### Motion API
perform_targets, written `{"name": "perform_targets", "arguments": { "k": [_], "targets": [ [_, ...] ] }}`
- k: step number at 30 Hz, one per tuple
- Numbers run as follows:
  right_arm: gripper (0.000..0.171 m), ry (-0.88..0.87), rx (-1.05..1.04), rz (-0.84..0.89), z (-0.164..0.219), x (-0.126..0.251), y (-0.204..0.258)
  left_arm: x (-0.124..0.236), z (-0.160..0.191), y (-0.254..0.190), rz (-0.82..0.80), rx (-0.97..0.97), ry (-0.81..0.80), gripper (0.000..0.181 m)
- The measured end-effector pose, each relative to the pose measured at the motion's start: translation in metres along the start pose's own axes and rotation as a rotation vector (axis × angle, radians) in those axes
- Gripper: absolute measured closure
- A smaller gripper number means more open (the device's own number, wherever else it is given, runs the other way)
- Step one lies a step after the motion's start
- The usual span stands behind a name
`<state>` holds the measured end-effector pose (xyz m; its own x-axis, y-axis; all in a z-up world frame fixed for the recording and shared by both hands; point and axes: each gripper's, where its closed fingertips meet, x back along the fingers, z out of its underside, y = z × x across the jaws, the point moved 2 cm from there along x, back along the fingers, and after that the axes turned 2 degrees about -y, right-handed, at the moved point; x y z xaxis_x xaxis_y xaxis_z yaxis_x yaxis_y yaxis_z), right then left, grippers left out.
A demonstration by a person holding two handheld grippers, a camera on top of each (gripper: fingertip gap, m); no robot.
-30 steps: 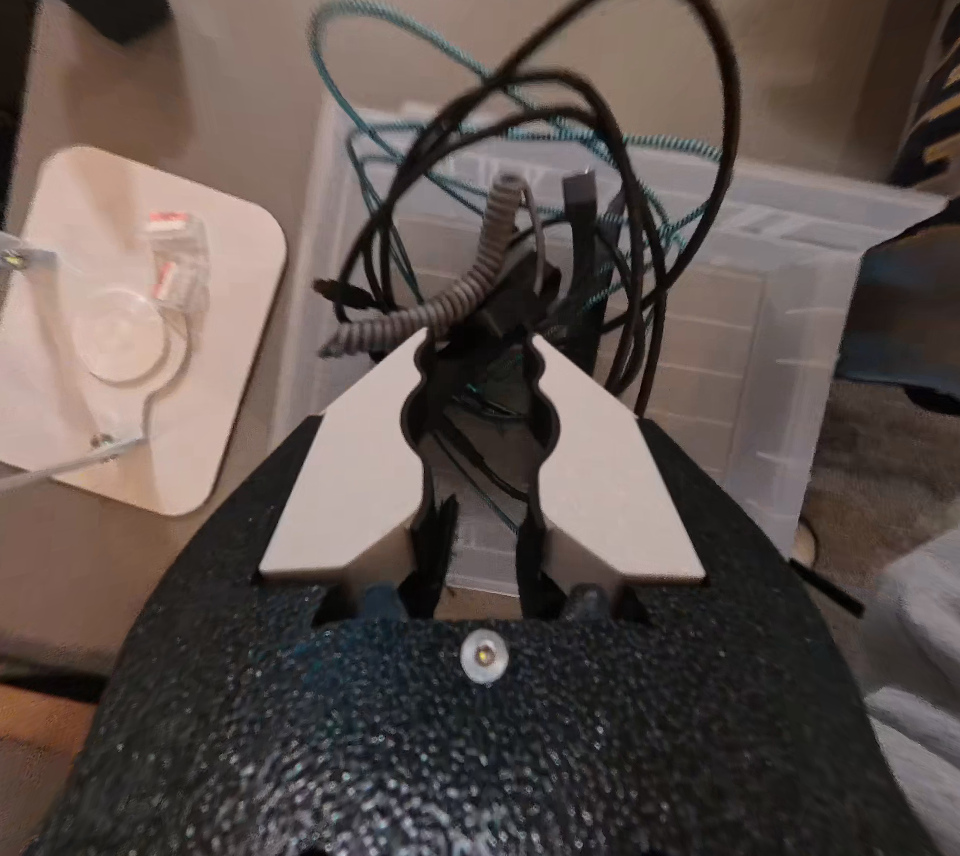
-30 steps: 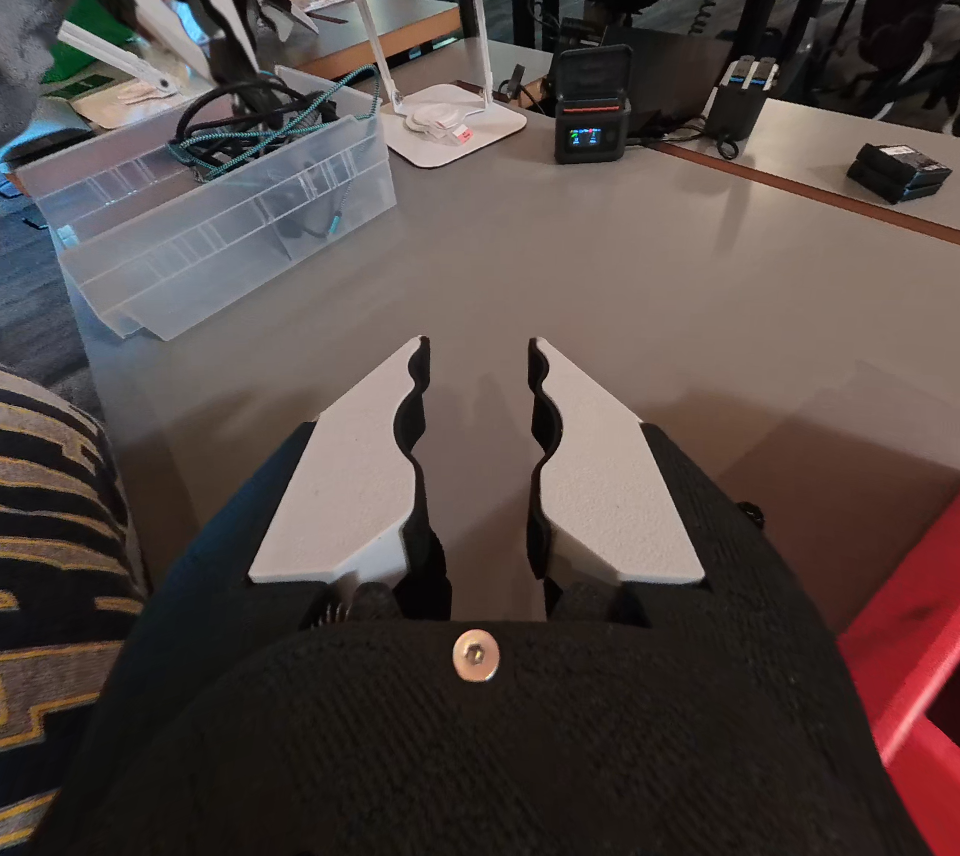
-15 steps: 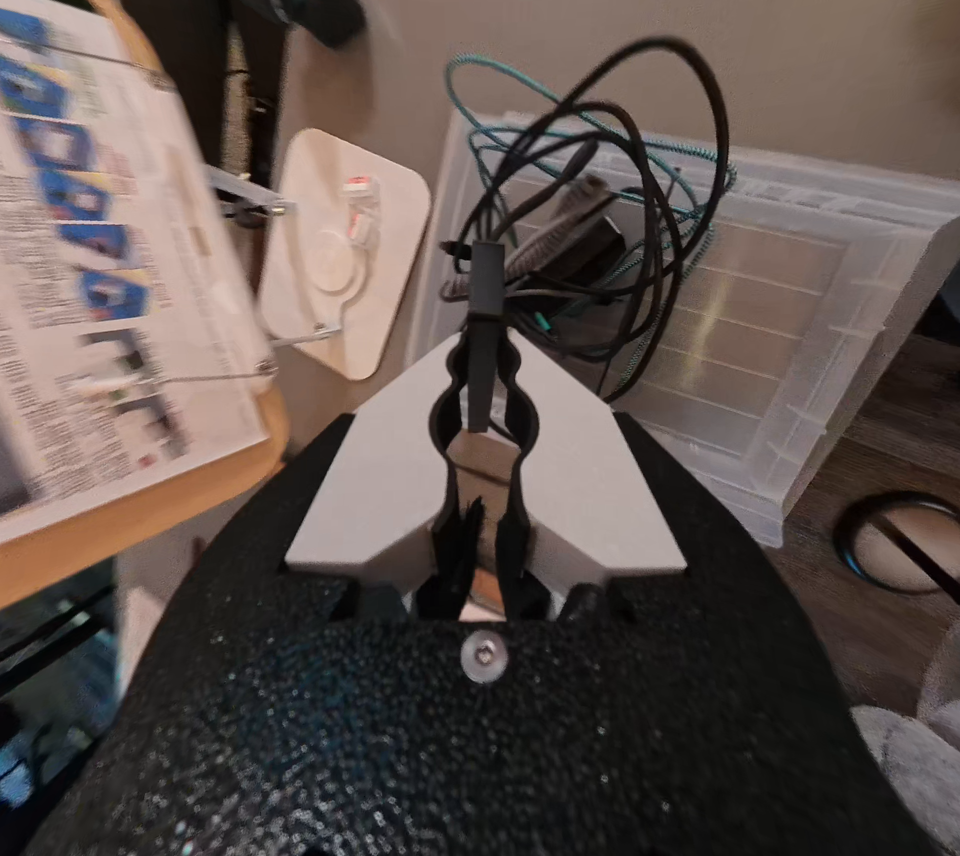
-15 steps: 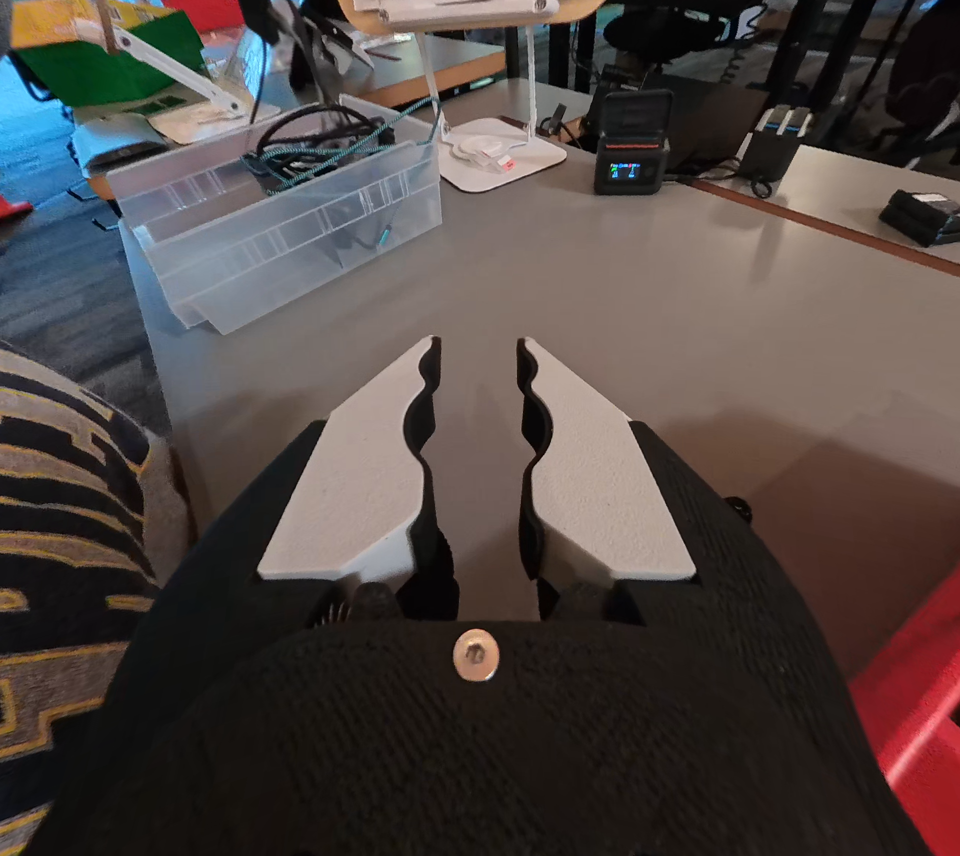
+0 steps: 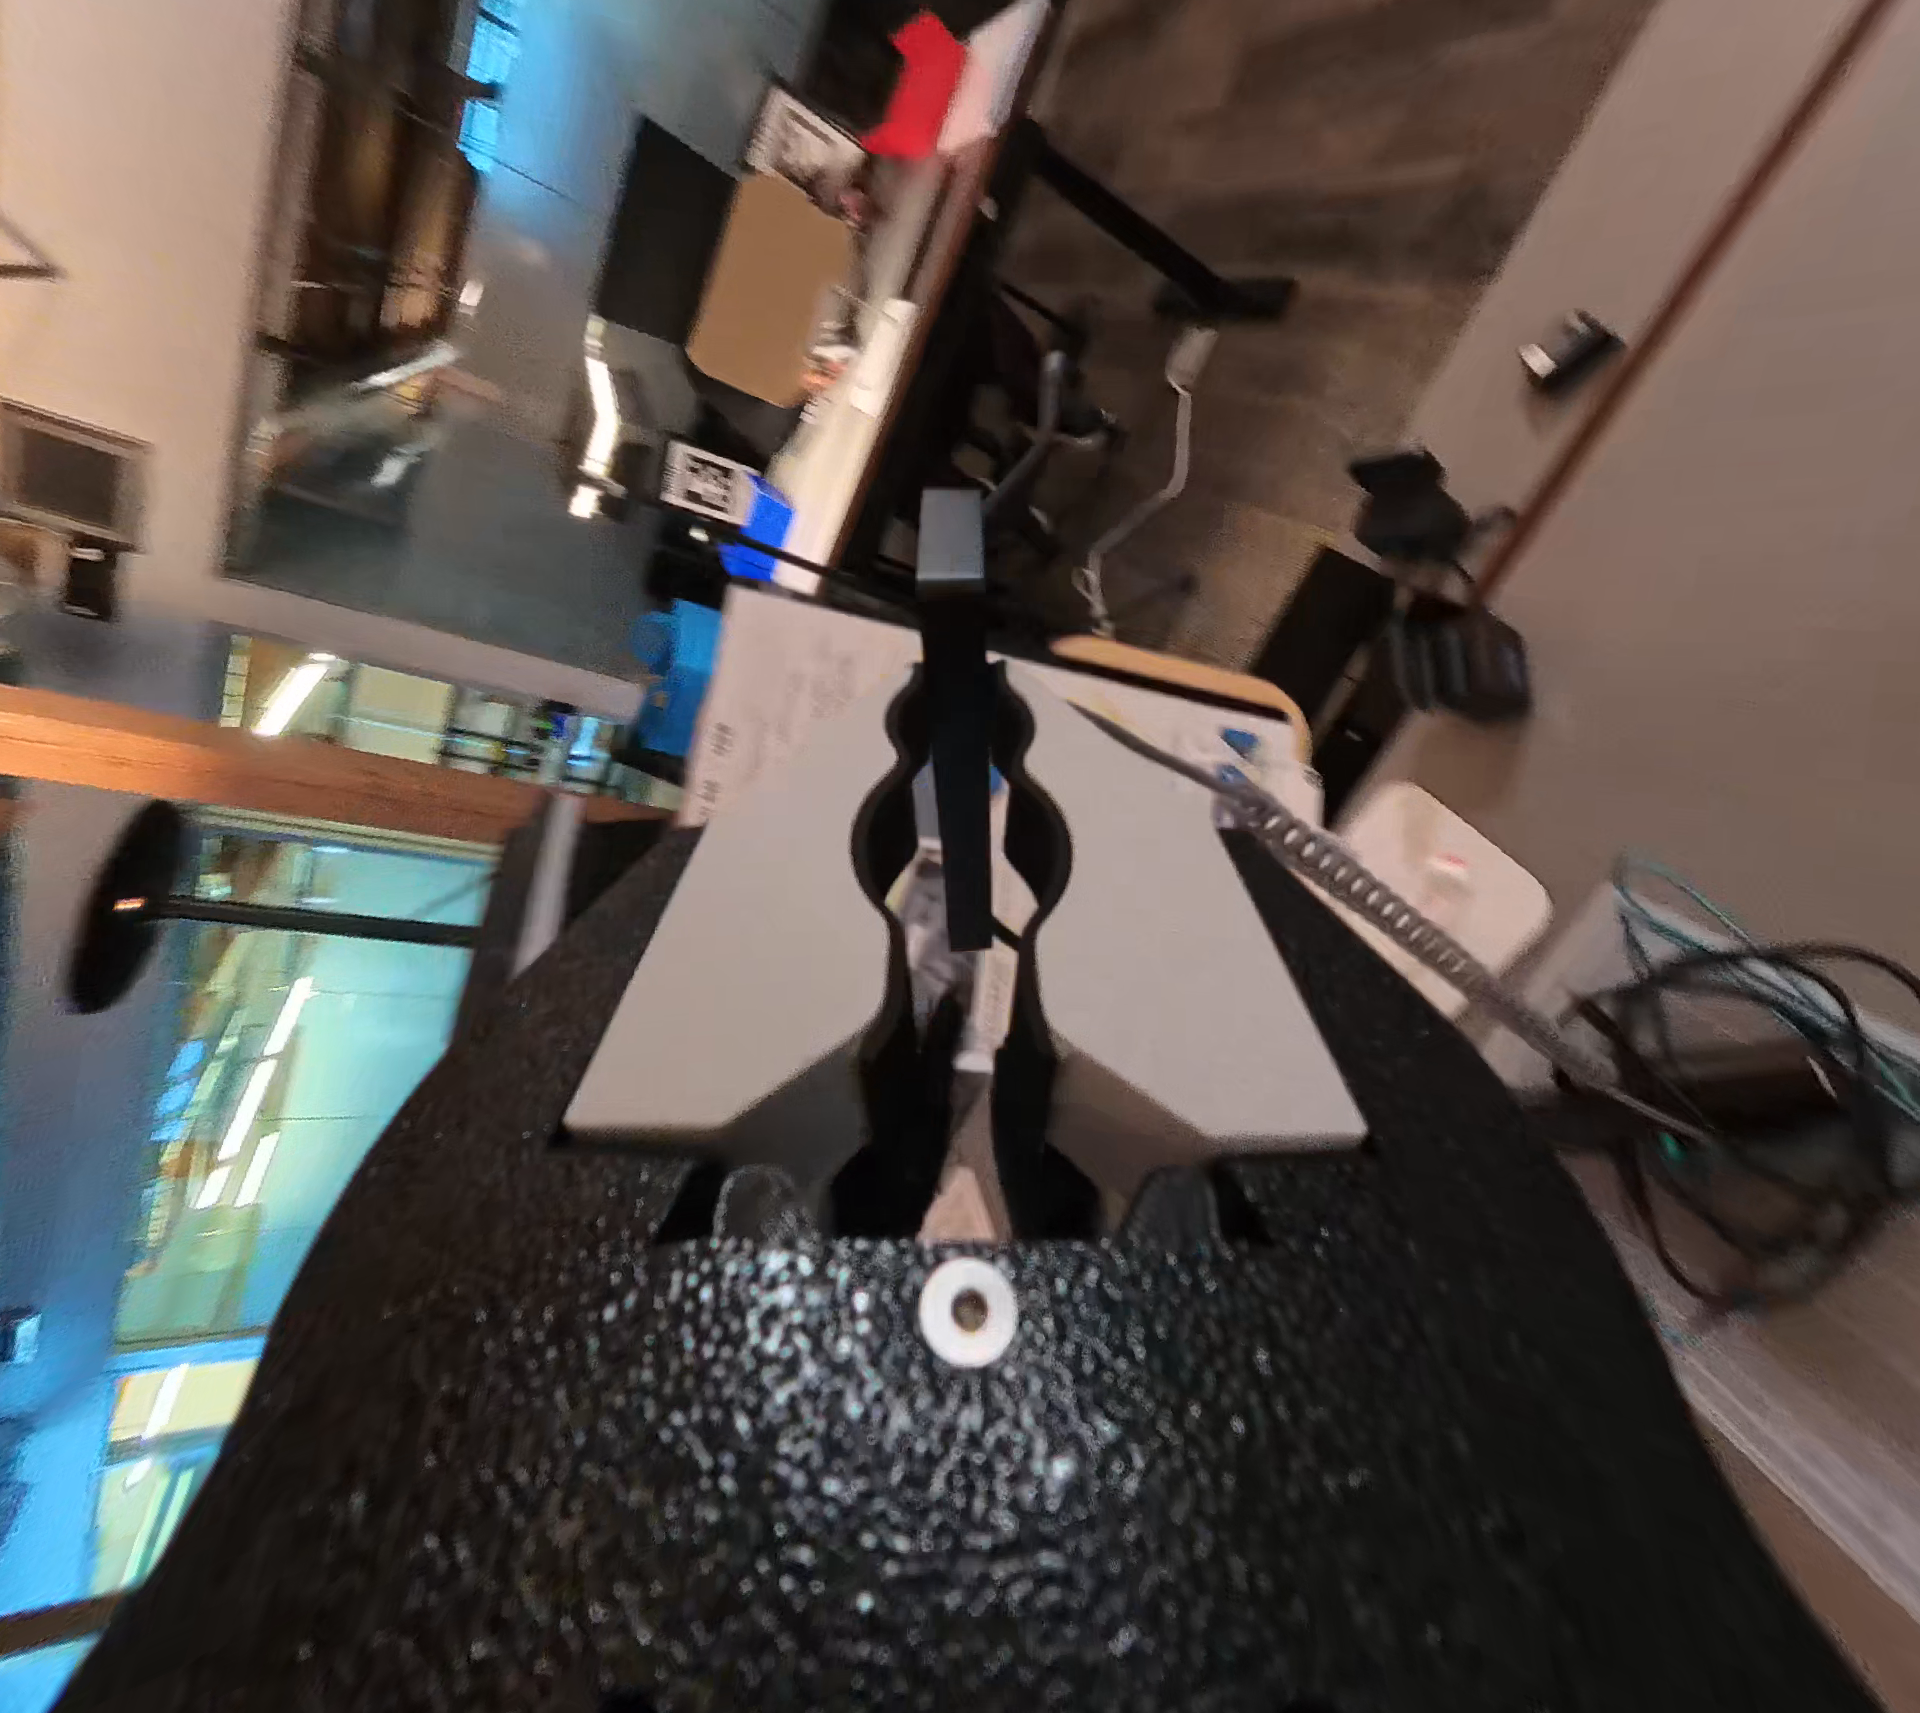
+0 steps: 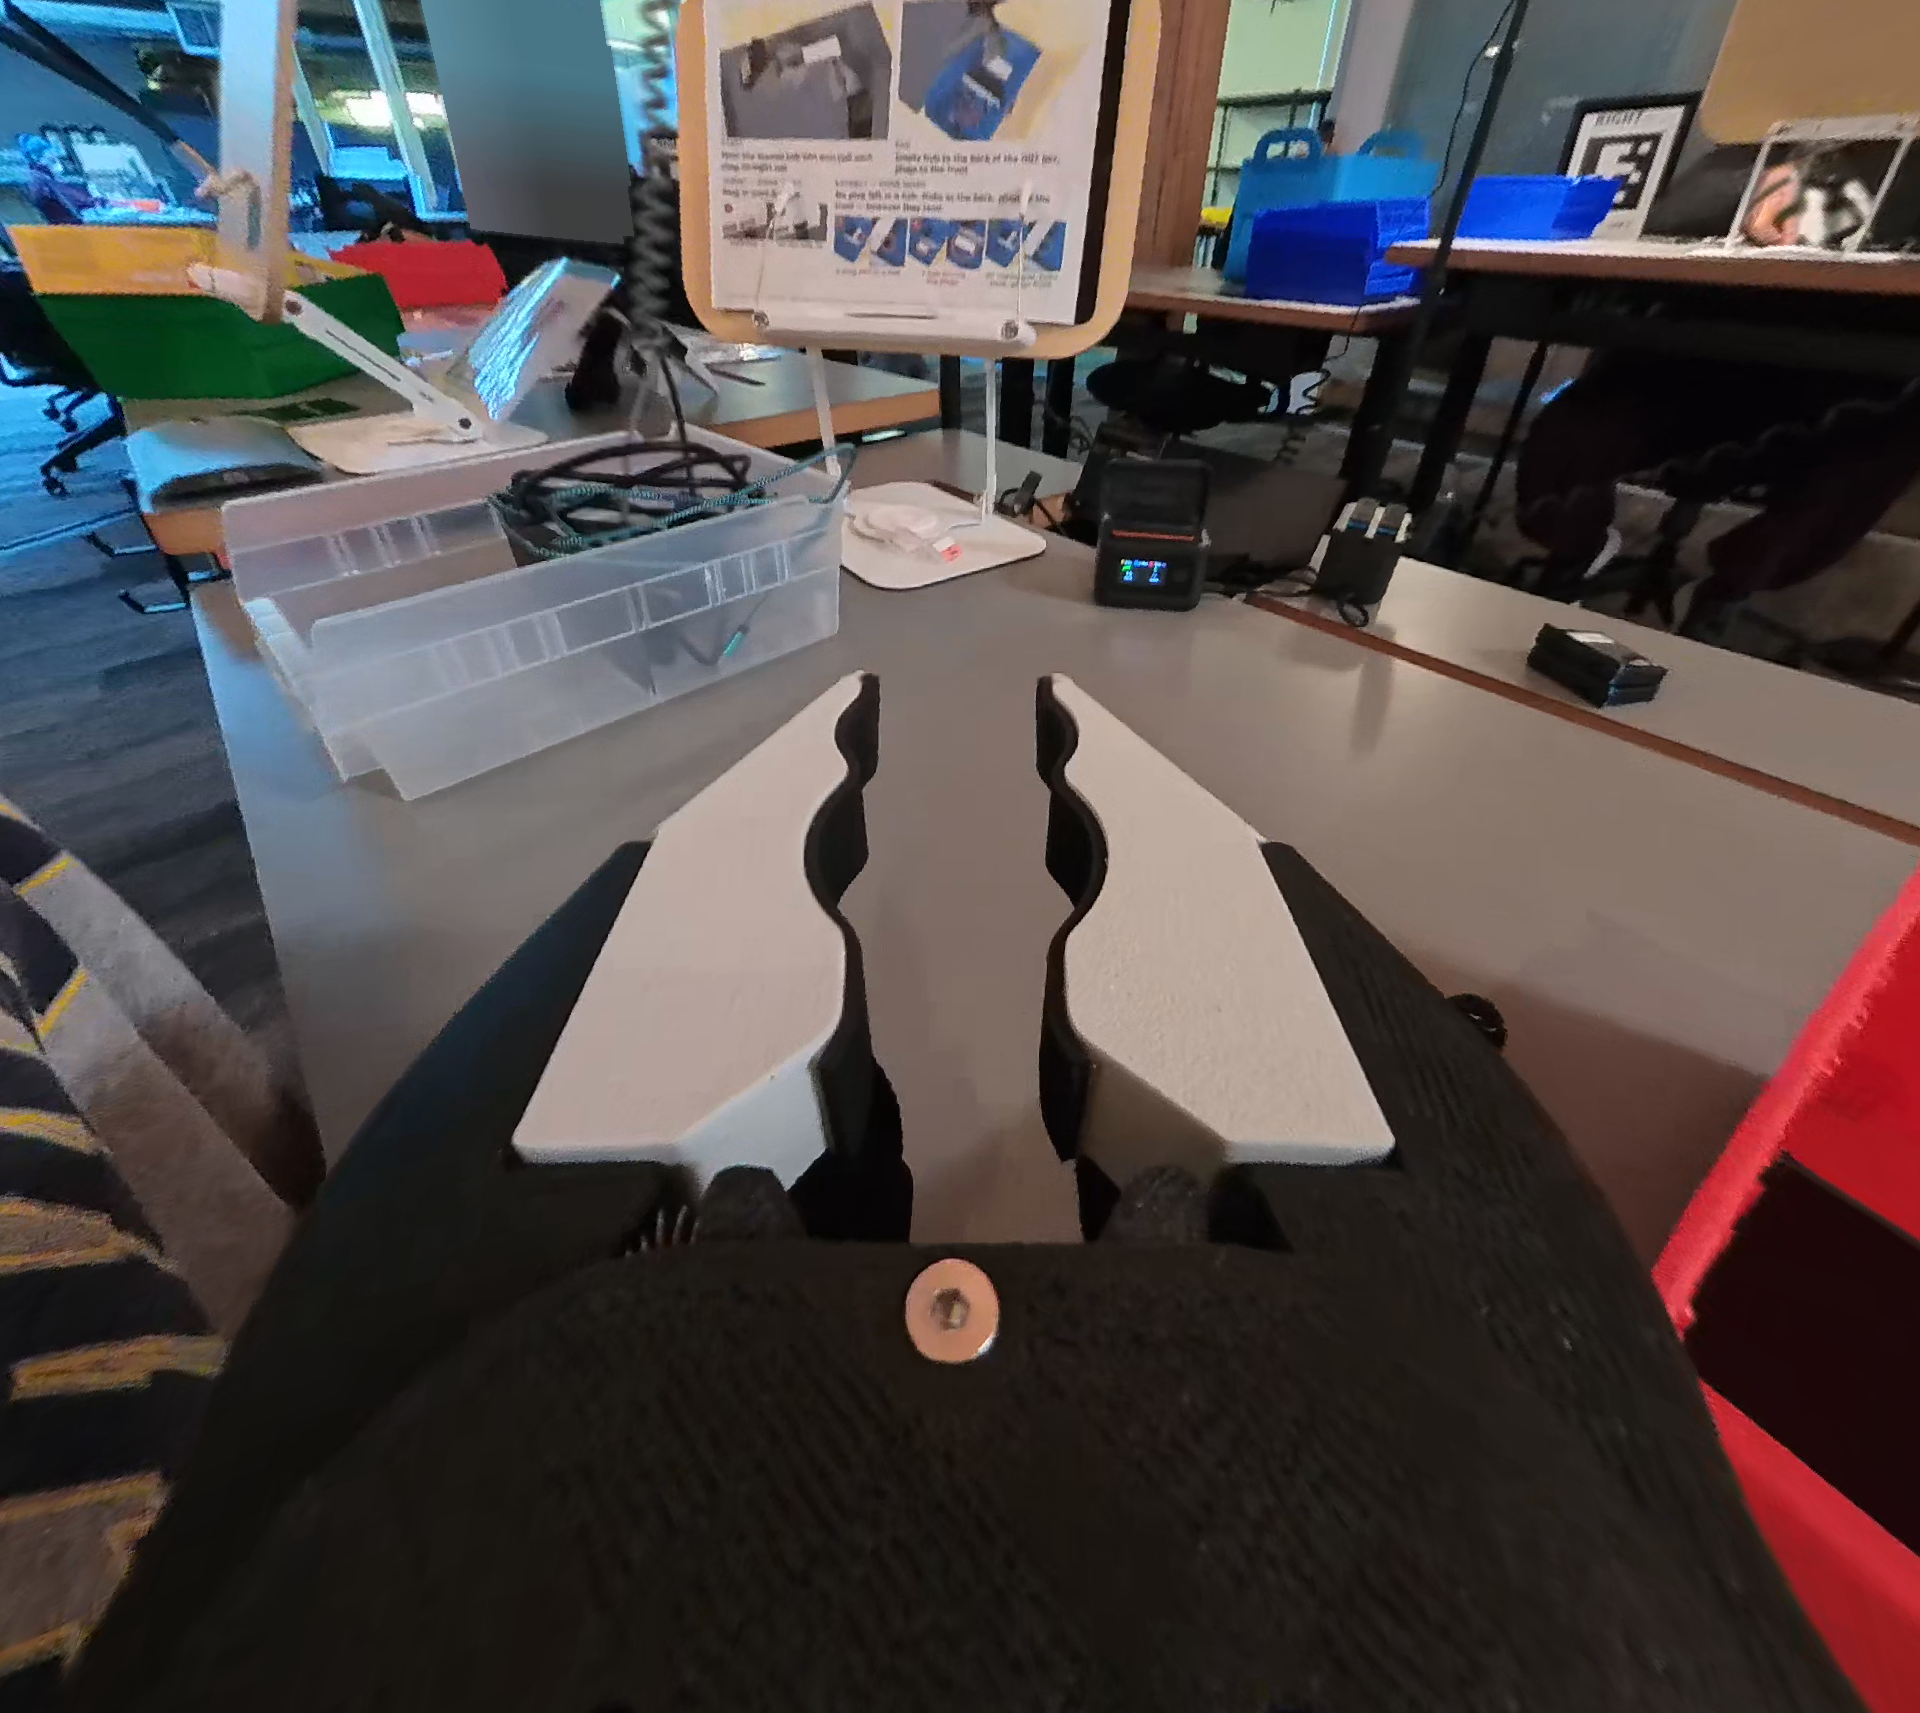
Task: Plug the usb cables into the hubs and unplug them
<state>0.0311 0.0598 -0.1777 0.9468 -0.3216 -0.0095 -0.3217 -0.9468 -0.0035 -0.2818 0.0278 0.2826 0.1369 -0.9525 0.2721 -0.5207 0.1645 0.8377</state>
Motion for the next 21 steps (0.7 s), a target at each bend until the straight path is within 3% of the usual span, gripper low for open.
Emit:
{"name": "perform_targets", "arguments": {
  "k": [1,6,9,13,17,21],
  "targets": [
    [0.143,-0.011,0.000,0.008,-0.002,0.003,0.000,0.002,-0.019,0.012,-0.056,-0.016,-0.007,0.173],
    [0.143,-0.063,-0.013,0.024,-0.012,0.020,0.002,0.022,-0.106,0.074,-0.310,-0.039,-0.080,0.173],
    [0.143,-0.085,-0.005,0.044,-0.015,0.029,0.003,0.035,-0.155,0.090,-0.327,0.008,-0.165,0.173],
    [0.142,-0.107,-0.007,0.056,-0.019,0.038,0.003,0.033,-0.200,0.078,-0.290,0.042,-0.269,0.173],
    [0.140,-0.089,-0.017,0.040,-0.019,0.037,0.005,0.004,-0.214,0.066,-0.286,0.144,-0.312,0.173],
    [0.141,-0.098,-0.046,0.006,-0.016,0.037,0.010,-0.038,-0.208,0.038,-0.137,0.327,-0.364,0.172]
  ]
}}
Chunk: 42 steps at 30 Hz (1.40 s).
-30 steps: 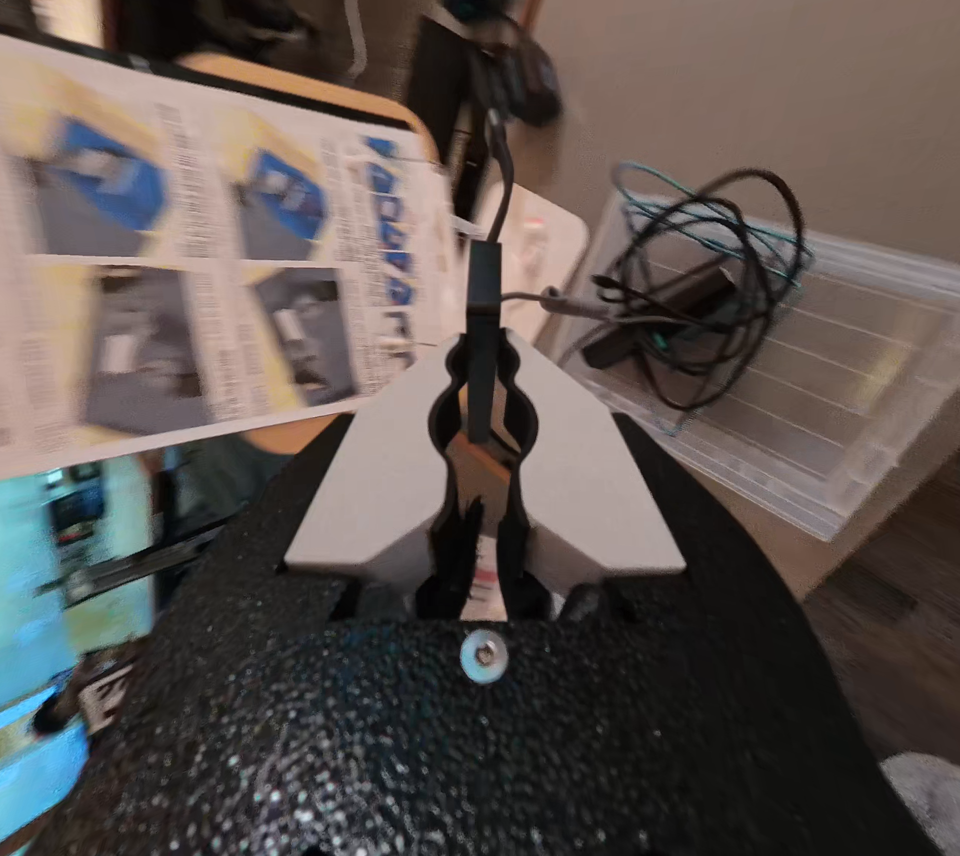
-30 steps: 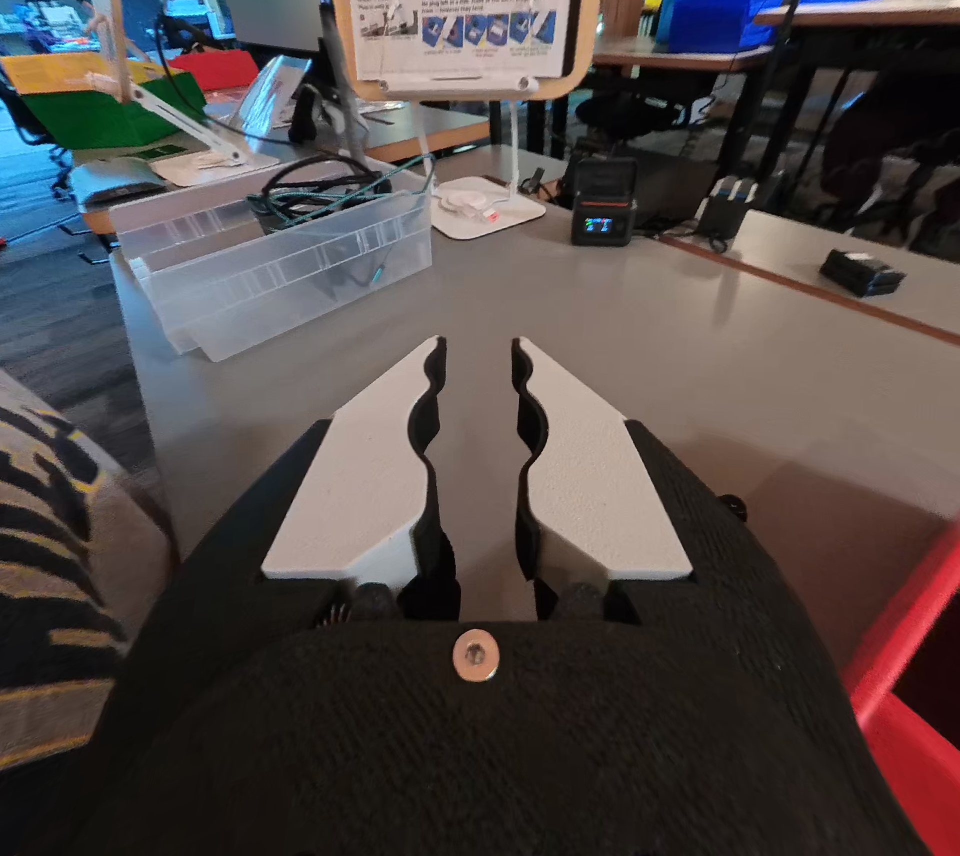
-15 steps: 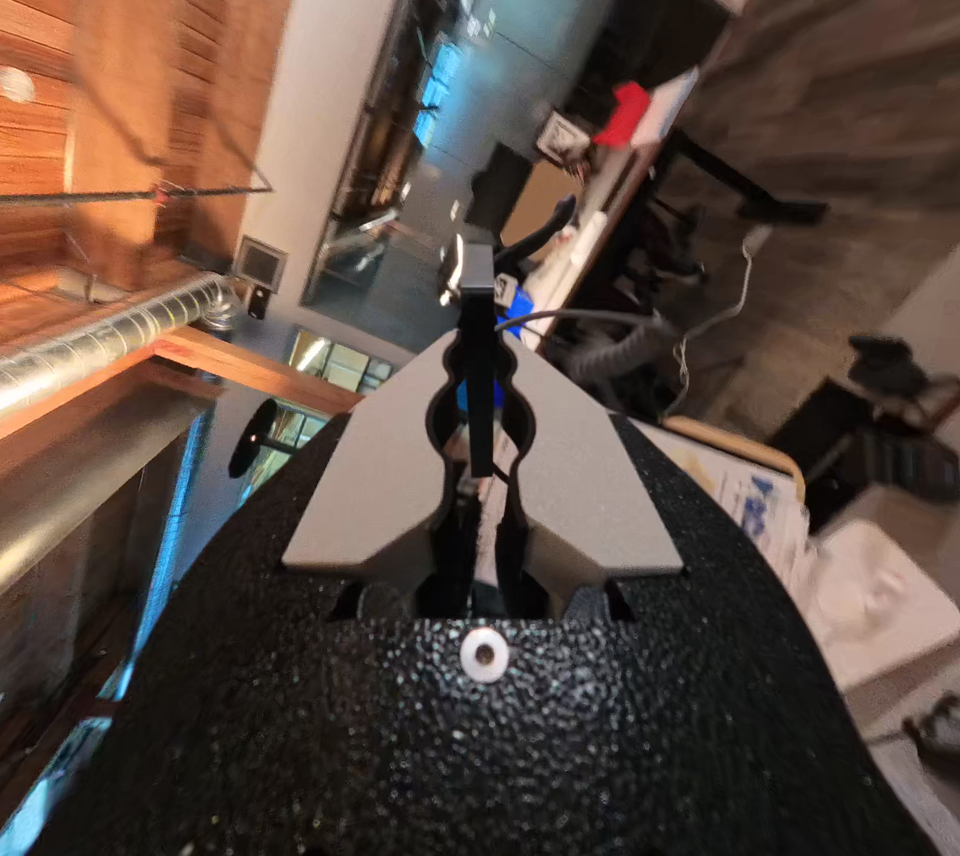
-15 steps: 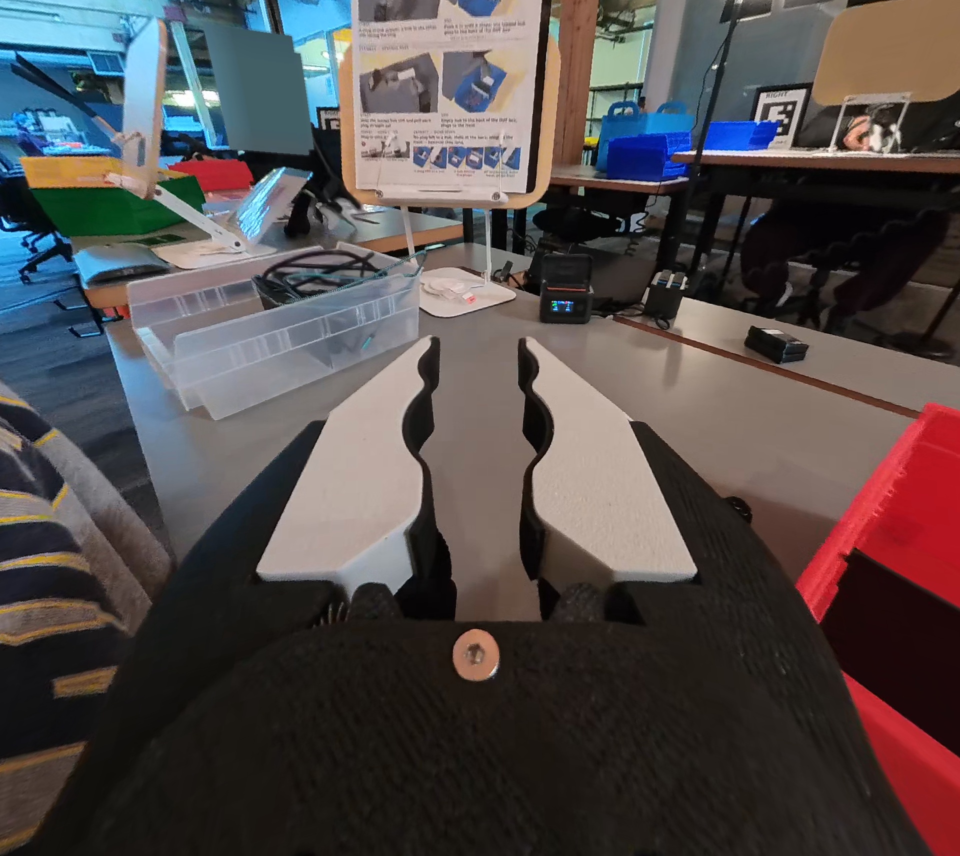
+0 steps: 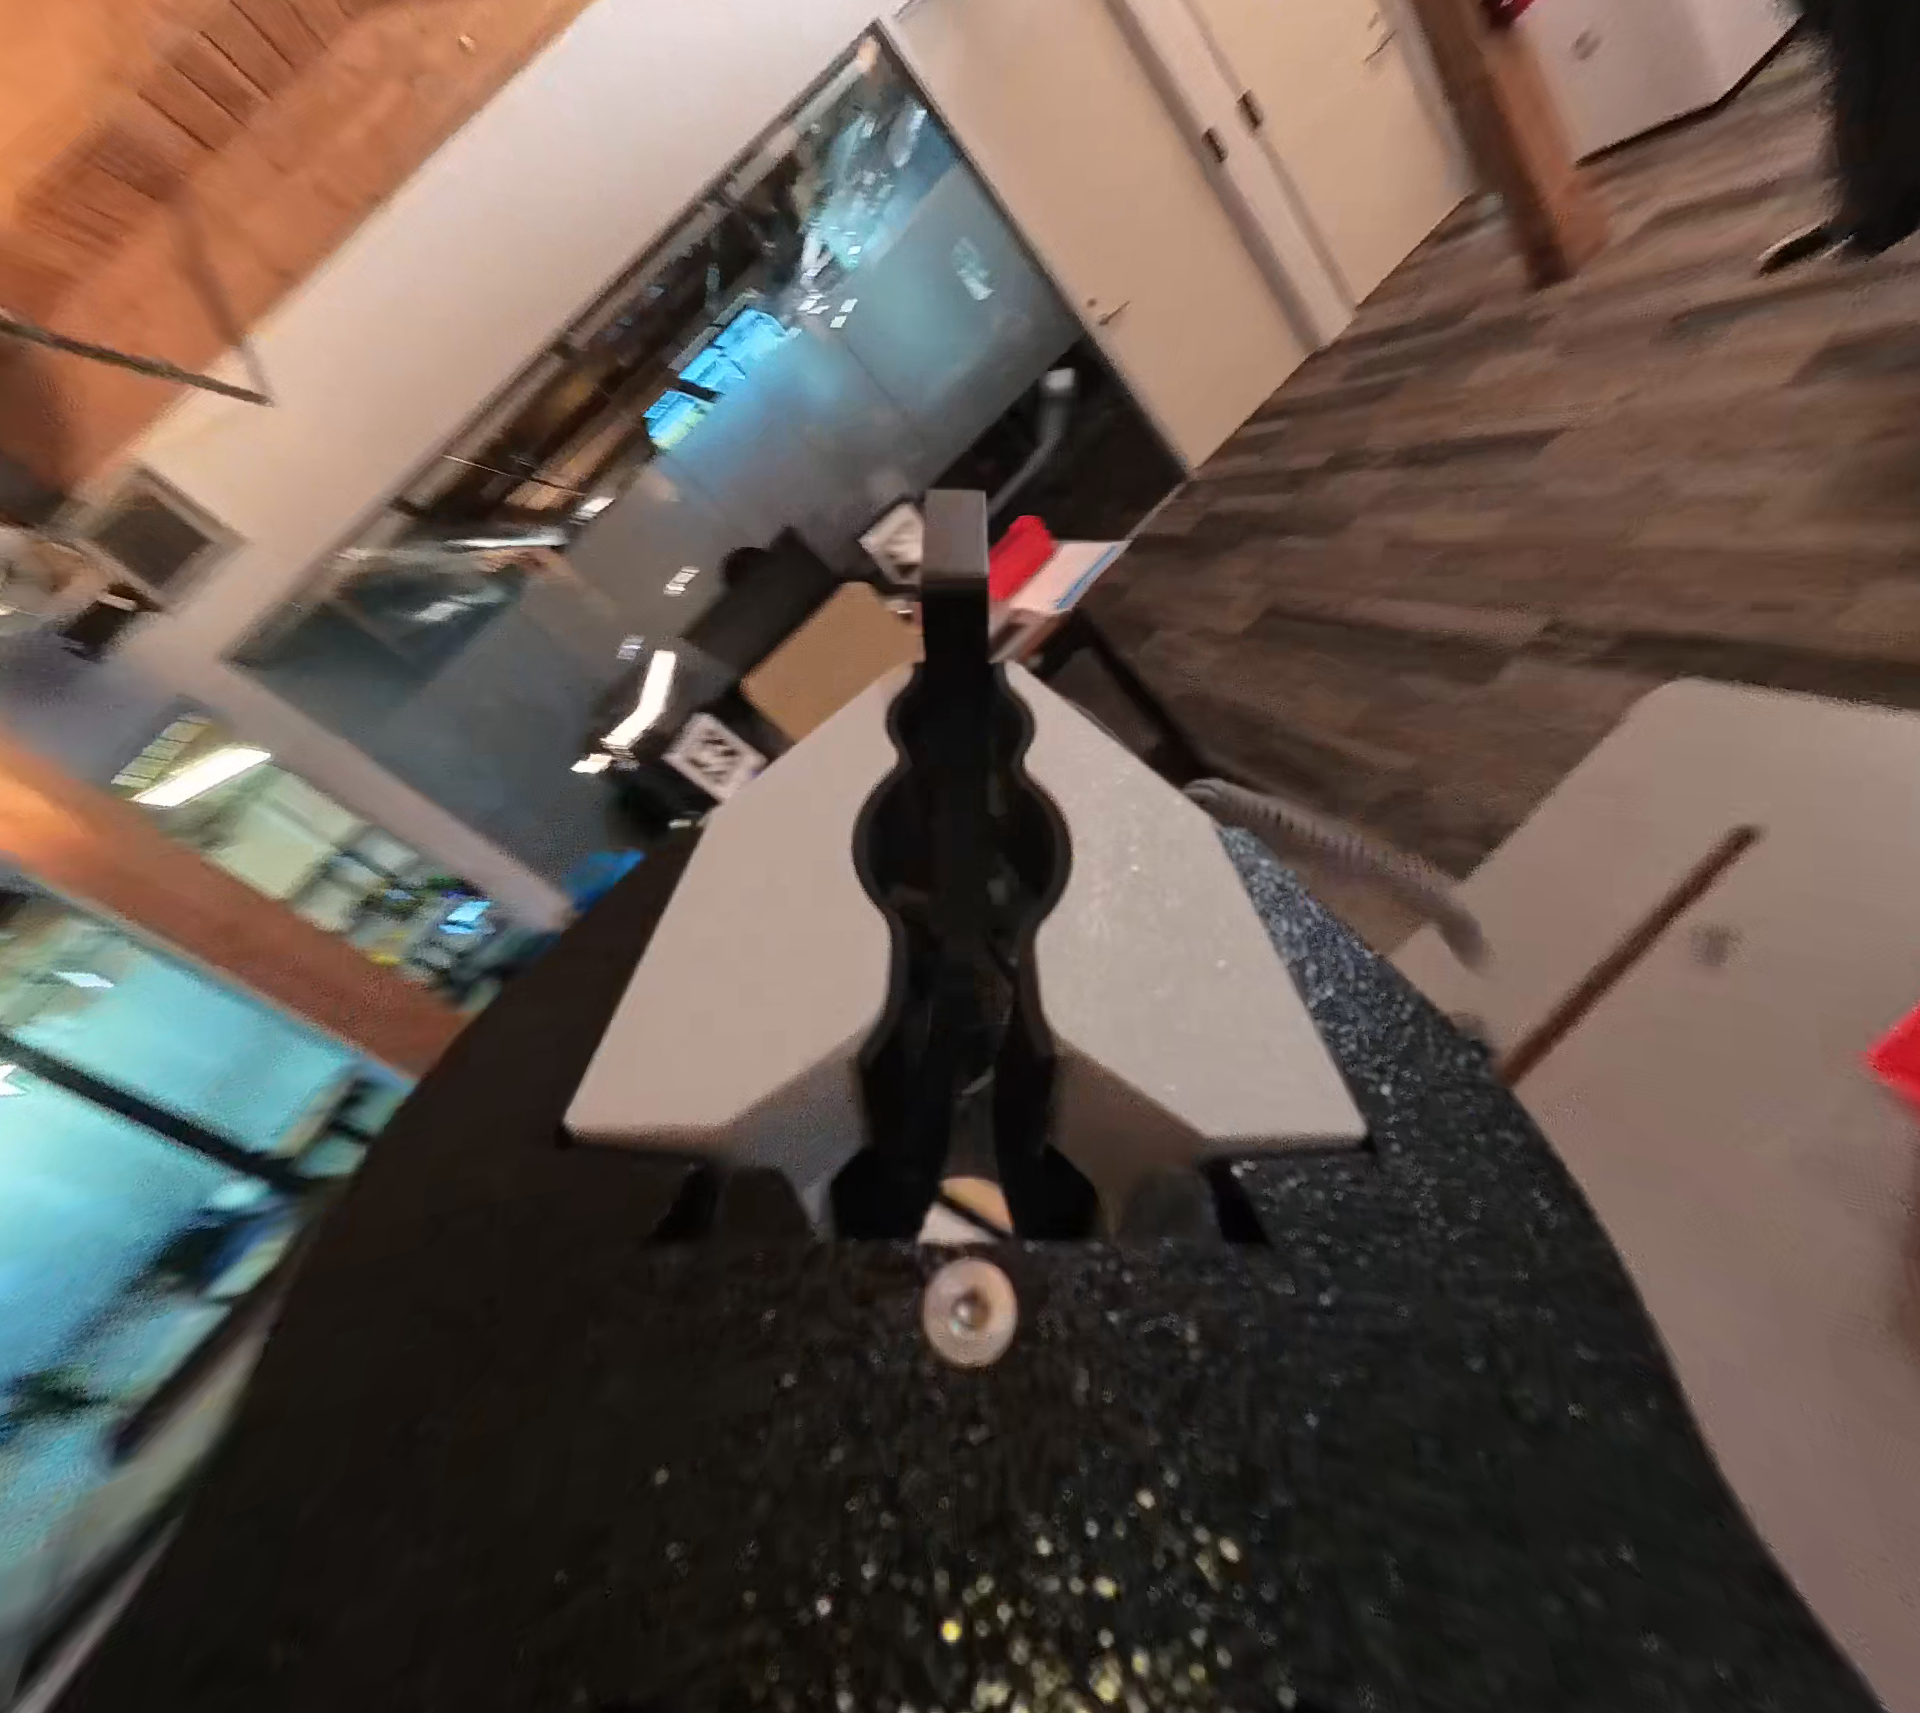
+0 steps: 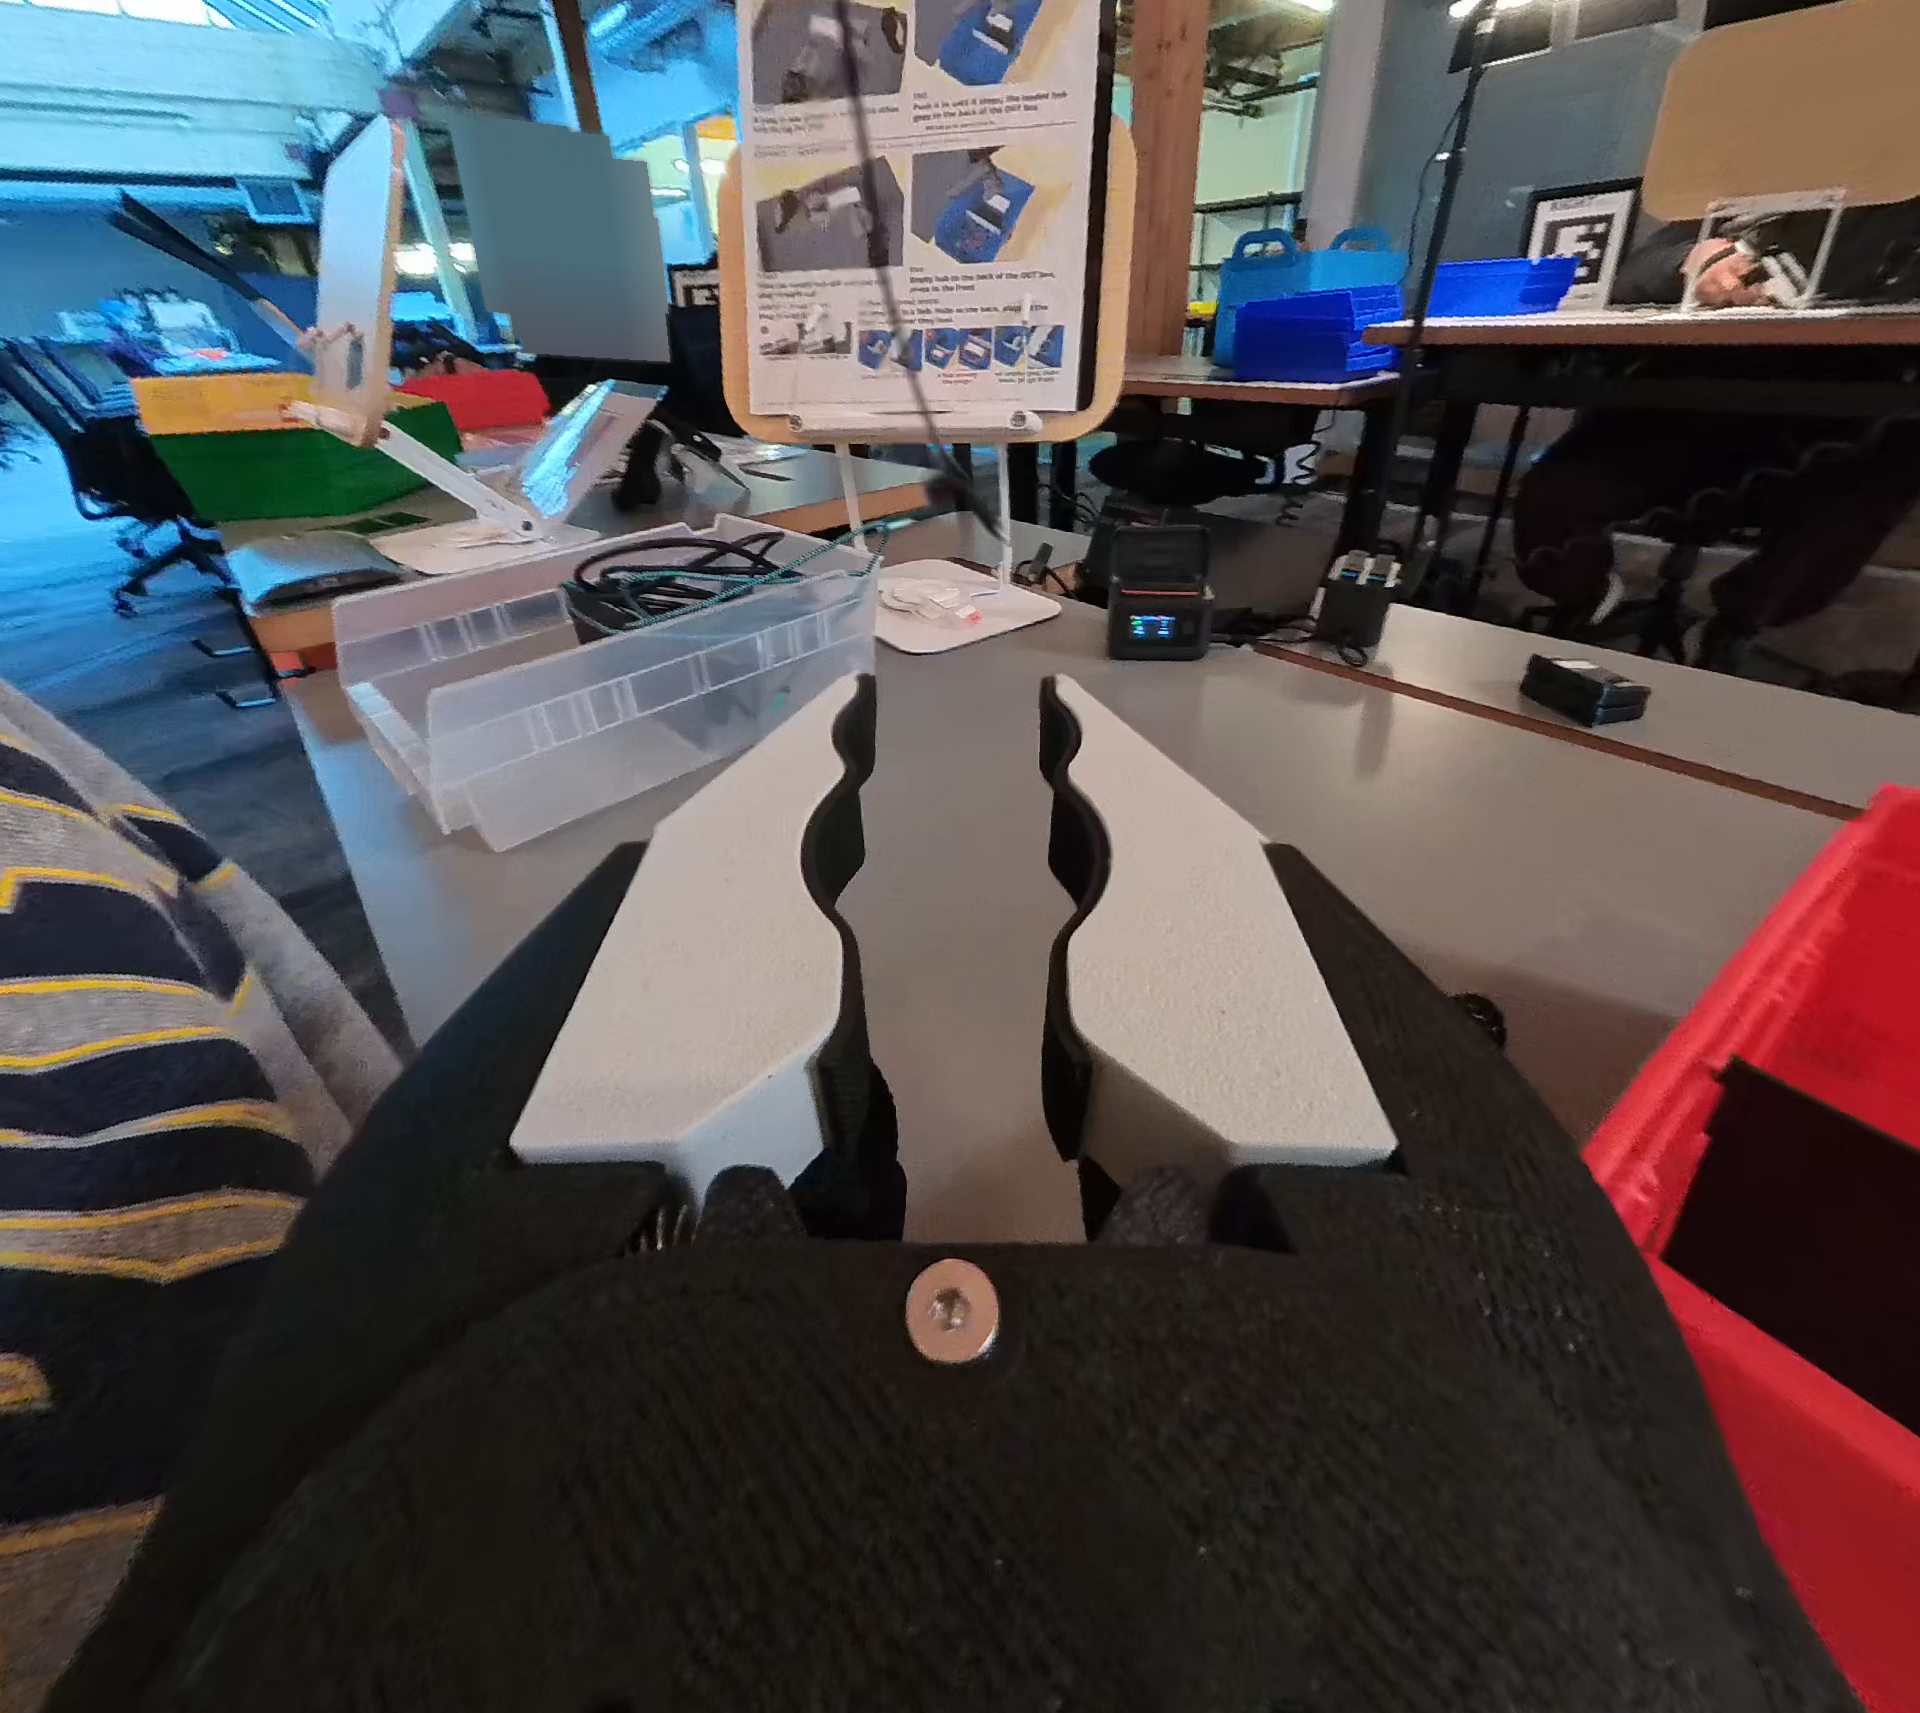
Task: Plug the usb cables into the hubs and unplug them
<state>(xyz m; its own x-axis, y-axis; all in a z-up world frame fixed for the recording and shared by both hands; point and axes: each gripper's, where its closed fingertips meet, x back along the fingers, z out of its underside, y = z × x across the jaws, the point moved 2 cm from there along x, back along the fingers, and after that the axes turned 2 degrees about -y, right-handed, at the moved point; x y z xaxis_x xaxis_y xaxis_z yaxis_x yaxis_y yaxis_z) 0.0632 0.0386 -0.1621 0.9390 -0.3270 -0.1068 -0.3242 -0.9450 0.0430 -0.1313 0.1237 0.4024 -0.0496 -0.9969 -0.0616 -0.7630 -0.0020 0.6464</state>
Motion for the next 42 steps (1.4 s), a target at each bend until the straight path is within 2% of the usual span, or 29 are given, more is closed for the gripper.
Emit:
{"name": "perform_targets", "arguments": {
  "k": [4,7,13,16,18,21,23,25,28,29,31,33,35,37,41,42],
  "targets": [
    [0.140,0.012,-0.023,-0.038,0.004,0.002,0.002,-0.028,0.077,-0.066,0.188,0.120,0.036,0.173],
    [0.139,0.006,0.003,-0.056,0.000,0.002,0.004,-0.026,0.148,-0.131,0.322,0.149,0.028,0.172],
    [0.137,0.007,0.074,-0.075,-0.007,-0.017,-0.006,0.024,0.277,-0.237,0.558,0.193,0.038,0.173],
    [0.134,-0.019,0.129,-0.142,-0.022,-0.041,-0.001,0.054,0.325,-0.273,0.651,0.288,0.043,0.173],
    [0.130,-0.032,0.239,-0.145,-0.034,-0.058,0.003,0.074,0.348,-0.296,0.701,0.344,0.043,0.173],
    [0.125,-0.060,0.376,-0.206,-0.049,-0.077,0.020,0.106,0.364,-0.328,0.788,0.391,-0.005,0.173],
    [0.120,0.003,0.442,-0.252,-0.043,-0.090,0.028,0.124,0.367,-0.344,0.832,0.396,-0.045,0.173],
    [0.121,0.069,0.481,-0.315,-0.032,-0.100,0.036,0.139,0.369,-0.357,0.872,0.388,-0.071,0.173],
    [0.131,0.174,0.485,-0.428,-0.016,-0.106,0.049,0.154,0.373,-0.370,0.937,0.374,-0.119,0.173],
    [0.136,0.205,0.491,-0.453,-0.011,-0.107,0.051,0.158,0.374,-0.373,0.952,0.369,-0.138,0.173],
    [0.160,0.254,0.498,-0.516,-0.003,-0.107,0.057,0.160,0.380,-0.378,0.964,0.345,-0.131,0.172],
    [0.161,0.287,0.509,-0.552,0.002,-0.106,0.060,0.162,0.384,-0.380,0.971,0.325,-0.150,0.173],
    [0.154,0.283,0.495,-0.593,0.002,-0.105,0.066,0.165,0.385,-0.383,0.994,0.337,-0.168,0.173],
    [0.163,0.303,0.506,-0.603,0.005,-0.105,0.067,0.165,0.387,-0.387,1.002,0.327,-0.171,0.173],
    [0.165,0.331,0.540,-0.607,0.013,-0.103,0.067,0.164,0.392,-0.392,1.015,0.329,-0.167,0.173],
    [0.166,0.342,0.546,-0.606,0.014,-0.102,0.066,0.163,0.393,-0.394,1.008,0.341,-0.160,0.167]
  ]
}}
